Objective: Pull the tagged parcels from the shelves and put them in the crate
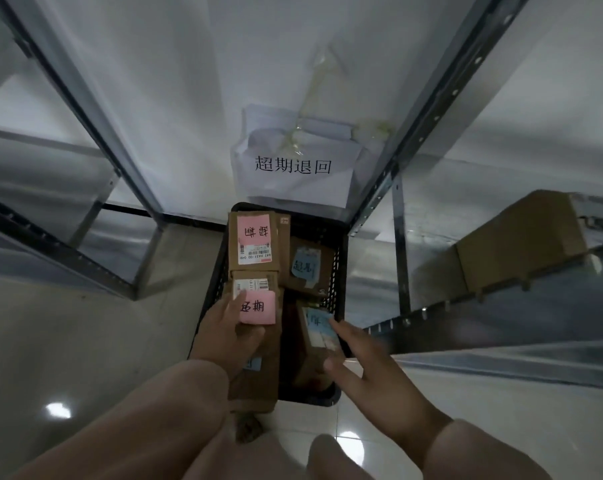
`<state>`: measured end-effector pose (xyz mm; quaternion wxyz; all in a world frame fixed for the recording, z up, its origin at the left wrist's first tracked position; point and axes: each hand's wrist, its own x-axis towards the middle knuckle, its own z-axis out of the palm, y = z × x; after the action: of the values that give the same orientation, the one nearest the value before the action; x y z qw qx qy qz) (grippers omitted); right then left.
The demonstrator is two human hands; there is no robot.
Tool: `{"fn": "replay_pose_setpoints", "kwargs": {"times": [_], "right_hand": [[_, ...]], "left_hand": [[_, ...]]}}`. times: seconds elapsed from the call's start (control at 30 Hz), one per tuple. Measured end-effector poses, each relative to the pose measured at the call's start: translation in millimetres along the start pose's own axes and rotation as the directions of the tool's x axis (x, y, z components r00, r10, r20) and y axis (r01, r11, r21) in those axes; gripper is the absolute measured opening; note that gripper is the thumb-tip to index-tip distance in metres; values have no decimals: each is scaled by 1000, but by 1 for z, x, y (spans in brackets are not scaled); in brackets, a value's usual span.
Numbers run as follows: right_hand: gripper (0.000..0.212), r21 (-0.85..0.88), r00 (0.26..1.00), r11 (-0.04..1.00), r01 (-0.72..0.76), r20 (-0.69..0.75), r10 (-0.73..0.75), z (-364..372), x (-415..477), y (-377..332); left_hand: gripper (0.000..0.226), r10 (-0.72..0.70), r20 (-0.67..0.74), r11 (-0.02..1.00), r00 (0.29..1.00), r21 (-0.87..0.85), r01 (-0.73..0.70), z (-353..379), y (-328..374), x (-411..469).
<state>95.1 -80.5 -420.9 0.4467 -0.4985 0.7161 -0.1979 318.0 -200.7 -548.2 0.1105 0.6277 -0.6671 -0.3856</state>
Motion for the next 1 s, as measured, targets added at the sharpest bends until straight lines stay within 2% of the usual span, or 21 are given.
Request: {"fn": "replay_pose_setpoints", "kwargs": {"times": [0.13, 0.27, 0.4, 0.53, 0.73, 1.0], "right_hand": [[61, -139, 984, 977, 159, -60, -169, -17, -40, 11], [67, -242, 960, 947, 210, -131, -246, -45, -95, 40], [69, -340, 920, 917, 210, -249, -303, -87, -164, 86], [67, -399, 840, 911, 101, -456, -293, -139, -235, 130], [75, -420, 685, 903, -92, -685, -249, -221, -344, 195], [78, -285, 456, 886, -365, -885, -97, -301, -465, 275]], "left_hand": [[75, 305, -37, 923, 952, 256, -286, -2, 61, -57], [68, 467, -52, 851, 883, 298, -432, 10, 132, -130], [60, 626, -33, 749, 779, 306, -589, 46, 196, -203], [61, 733, 1, 640, 680, 336, -691, 96, 268, -256], [63, 853, 46, 488, 520, 286, -825, 175, 385, -326], [63, 964, 180, 143, 196, 271, -952, 265, 529, -395]]}}
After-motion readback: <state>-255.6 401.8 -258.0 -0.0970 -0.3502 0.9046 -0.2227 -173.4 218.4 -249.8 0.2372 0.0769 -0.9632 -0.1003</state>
